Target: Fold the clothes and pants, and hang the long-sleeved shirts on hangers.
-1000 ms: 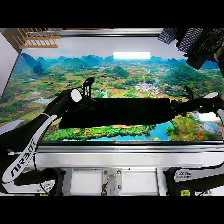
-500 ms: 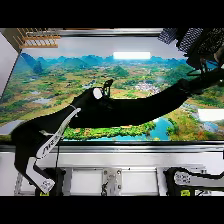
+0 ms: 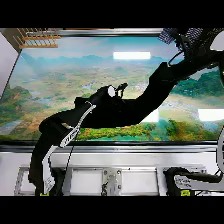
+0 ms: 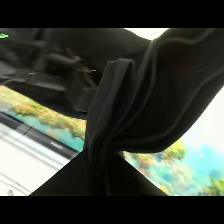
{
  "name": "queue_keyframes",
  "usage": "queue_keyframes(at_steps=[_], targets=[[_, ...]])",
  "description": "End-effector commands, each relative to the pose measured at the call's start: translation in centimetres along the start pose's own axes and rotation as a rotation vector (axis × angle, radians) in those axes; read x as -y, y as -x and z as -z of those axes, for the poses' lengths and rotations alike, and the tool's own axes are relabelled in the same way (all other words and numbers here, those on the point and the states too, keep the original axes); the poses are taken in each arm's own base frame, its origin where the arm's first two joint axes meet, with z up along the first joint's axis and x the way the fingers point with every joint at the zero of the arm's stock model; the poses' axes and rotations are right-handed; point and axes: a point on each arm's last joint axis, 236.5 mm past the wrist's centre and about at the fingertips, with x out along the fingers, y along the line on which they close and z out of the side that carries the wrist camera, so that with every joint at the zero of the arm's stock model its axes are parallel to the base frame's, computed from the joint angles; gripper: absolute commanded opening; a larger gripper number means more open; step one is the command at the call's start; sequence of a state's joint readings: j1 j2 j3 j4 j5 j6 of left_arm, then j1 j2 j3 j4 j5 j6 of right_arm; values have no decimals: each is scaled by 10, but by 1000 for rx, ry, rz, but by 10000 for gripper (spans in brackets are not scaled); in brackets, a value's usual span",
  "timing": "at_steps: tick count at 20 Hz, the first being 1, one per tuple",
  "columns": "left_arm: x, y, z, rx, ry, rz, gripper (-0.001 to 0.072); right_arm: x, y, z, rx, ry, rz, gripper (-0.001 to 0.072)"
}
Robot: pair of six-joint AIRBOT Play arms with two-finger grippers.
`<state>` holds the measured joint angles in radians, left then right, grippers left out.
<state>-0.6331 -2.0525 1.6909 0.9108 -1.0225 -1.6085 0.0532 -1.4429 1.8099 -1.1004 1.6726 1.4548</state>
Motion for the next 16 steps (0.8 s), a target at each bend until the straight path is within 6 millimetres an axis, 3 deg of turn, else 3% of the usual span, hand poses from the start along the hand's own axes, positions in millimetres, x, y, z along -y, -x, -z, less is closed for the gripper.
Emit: queue_keyframes(at_steps=[1, 4, 6, 8, 11, 13, 16], targets=[[0, -4, 2, -21, -3, -3, 8, -32, -3, -4, 8, 68, -20, 11], [-1, 15, -9, 18, -6, -4, 7, -48, -7, -7, 18, 105, -33, 11], [-6, 45, -28, 86, -14, -14, 7, -58, -10, -7, 18, 123, -41, 11], [-20, 87, -49, 162, -18, -44, 7, -70, -14, -10, 33, 147, -51, 11], [-57, 162, -70, 268, -16, -130, 7, -95, -22, -20, 81, 184, -74, 11], [-85, 214, -77, 336, 0, -196, 7, -116, -33, -26, 104, 210, -98, 11], [-120, 291, -77, 437, 57, -244, 8, -153, -63, -32, 117, 262, -141, 11]])
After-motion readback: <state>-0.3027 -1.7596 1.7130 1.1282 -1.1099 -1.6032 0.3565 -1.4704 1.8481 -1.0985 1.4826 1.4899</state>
